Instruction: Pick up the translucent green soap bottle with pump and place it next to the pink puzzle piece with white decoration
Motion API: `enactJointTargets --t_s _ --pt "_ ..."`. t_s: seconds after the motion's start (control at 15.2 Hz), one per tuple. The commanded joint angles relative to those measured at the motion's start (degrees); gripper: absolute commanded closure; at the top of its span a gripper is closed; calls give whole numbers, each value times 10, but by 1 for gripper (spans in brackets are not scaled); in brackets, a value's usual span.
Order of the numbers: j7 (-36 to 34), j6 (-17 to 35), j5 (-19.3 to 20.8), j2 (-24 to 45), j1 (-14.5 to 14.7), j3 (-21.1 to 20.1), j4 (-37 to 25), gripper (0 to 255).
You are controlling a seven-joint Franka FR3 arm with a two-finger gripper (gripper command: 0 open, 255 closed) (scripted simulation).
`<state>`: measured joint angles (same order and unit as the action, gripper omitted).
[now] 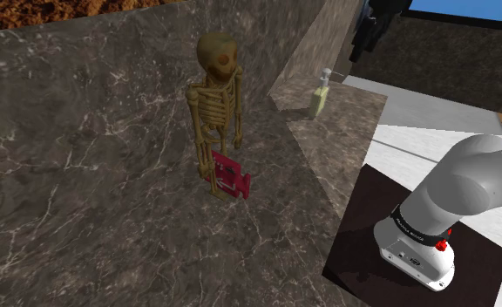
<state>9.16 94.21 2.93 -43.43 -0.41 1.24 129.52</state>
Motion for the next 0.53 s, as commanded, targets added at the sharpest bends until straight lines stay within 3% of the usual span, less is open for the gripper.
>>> enactJointTargets --t_s 0.0,0.46 --pt "0 0 0 0 0 0 0 0" --pt "49 87 29 101 -18 52 -11 0"
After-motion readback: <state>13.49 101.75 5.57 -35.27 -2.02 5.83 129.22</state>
